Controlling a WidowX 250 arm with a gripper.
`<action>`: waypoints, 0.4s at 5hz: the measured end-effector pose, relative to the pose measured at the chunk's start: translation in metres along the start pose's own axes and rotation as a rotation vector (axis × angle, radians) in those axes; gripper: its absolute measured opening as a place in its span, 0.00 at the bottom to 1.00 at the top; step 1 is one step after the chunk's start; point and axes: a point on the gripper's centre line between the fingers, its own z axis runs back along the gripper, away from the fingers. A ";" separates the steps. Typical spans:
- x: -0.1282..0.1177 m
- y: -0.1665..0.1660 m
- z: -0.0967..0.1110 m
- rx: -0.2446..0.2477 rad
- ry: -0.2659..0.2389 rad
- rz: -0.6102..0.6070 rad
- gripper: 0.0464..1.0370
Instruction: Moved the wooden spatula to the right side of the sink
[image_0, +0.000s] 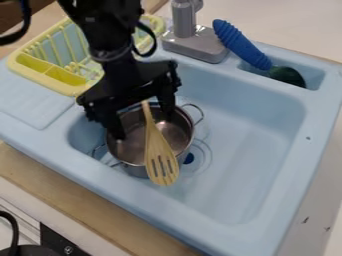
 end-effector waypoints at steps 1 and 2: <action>-0.002 0.000 -0.008 0.016 0.014 0.003 0.96; 0.001 0.002 -0.013 0.022 0.008 -0.001 0.93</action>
